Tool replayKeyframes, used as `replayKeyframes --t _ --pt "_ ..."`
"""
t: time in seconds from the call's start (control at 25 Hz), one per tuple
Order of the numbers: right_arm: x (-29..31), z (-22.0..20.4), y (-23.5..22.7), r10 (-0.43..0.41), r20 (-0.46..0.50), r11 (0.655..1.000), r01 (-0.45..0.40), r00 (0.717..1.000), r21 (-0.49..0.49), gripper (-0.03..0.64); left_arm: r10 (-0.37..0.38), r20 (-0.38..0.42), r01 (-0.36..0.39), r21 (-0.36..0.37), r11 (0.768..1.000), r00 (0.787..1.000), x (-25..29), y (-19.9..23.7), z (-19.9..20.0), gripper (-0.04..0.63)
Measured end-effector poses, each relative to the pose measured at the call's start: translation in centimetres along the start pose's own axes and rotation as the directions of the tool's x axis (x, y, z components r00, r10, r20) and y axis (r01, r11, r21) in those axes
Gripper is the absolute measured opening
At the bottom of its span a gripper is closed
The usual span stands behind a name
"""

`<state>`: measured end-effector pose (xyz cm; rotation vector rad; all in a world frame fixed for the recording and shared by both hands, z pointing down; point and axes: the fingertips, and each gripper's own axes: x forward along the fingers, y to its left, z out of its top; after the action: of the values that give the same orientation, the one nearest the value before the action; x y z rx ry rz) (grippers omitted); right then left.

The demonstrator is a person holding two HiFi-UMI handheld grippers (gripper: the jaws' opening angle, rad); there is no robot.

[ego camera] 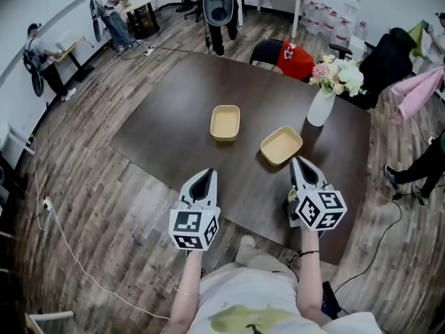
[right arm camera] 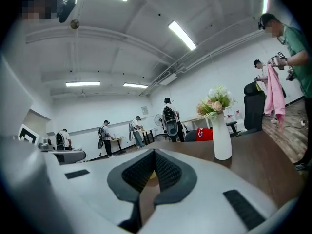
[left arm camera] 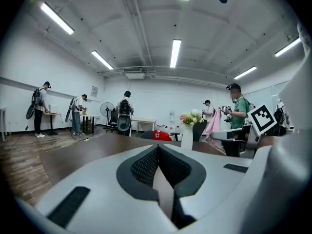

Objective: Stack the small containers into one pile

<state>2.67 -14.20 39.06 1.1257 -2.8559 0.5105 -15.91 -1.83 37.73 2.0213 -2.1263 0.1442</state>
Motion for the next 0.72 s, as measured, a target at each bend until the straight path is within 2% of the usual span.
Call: replayKeyframes --t 0.12,0.24,0.4,0.52,0.72 --pt "0.2 -0.4 -1.6 -0.050 -0.014 0.999 0.050 0.999 0.018 0.021 -0.032 -0.014 0.032 -0.002 0.999 0.999 2.1 0.0 -0.1 0.025" --pt "-0.6 -1.4 -3.1 -0.104 -0.032 0.993 0.105 0.994 0.047 0.021 -0.095 -0.045 0.095 -0.003 0.995 0.994 4.1 -1.1 -0.7 0.025" --pt "-2.2 -3.6 -5.1 -0.187 -0.080 0.975 0.195 0.979 0.104 0.021 -0.204 -0.111 0.204 -0.008 0.979 0.973 6.6 -3.6 -2.5 0.025" --pt "-3.7 -5.1 -6.8 -0.254 -0.103 0.948 0.268 0.962 0.171 0.021 -0.302 -0.172 0.305 -0.013 0.952 0.938 8.5 -6.1 -4.2 0.025" --pt "-6.5 -8.0 -9.2 -0.387 -0.189 0.872 0.425 0.902 0.241 0.021 -0.449 -0.279 0.466 -0.008 0.885 0.849 10.6 -10.3 -6.8 0.025"
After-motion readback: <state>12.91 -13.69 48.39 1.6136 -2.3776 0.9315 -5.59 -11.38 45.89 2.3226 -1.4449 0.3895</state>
